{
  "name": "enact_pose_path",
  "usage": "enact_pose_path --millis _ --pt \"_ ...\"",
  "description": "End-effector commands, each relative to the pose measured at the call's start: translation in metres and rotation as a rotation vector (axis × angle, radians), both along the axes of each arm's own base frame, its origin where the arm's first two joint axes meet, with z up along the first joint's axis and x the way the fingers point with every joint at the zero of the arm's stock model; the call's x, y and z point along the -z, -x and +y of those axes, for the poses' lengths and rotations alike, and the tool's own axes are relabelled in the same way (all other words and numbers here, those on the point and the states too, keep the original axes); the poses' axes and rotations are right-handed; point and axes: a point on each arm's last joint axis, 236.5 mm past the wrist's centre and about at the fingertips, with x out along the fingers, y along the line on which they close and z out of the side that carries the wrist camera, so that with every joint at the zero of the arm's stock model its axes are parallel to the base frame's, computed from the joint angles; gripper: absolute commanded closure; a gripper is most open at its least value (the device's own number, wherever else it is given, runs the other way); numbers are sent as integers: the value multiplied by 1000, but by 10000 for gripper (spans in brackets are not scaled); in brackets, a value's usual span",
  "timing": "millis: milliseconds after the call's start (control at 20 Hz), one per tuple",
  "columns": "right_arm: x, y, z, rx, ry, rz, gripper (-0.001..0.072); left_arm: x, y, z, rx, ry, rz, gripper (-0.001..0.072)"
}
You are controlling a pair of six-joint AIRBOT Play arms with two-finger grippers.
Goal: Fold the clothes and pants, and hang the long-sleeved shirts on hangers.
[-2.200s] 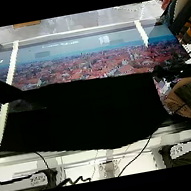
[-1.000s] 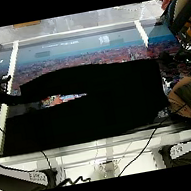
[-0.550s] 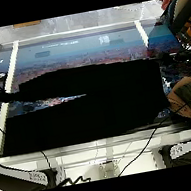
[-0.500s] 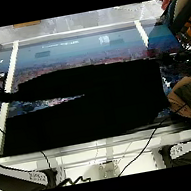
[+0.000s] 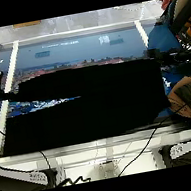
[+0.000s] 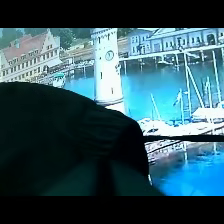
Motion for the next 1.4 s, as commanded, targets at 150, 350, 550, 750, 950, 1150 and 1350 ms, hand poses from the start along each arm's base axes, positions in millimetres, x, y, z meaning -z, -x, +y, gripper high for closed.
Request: enact_pose_path --millis 150,350,550,750,950,1150,1350 --pt "-2 0 -9 26 34 1 0 -84 -10 8 -192 56 -272 168" --pt "-24 10 -11 33 65 -1 17 -137 0 -17 -210 153 -366 302" --pt "-74 33 -9 -12 165 -31 117 -189 17 -48 -208 263 -448 695" --pt "-121 87 13 -109 235 6 689 -226 46 -72 -189 301 -463 695" --pt "-158 156 28 -164 334 60 690 -245 79 -104 -136 312 -408 696" --pt "-132 230 29 -68 371 139 690 -255 102 -149 -27 322 -353 695" --pt "-53 294 63 11 263 230 690 -268 119 -186 59 333 -378 695"
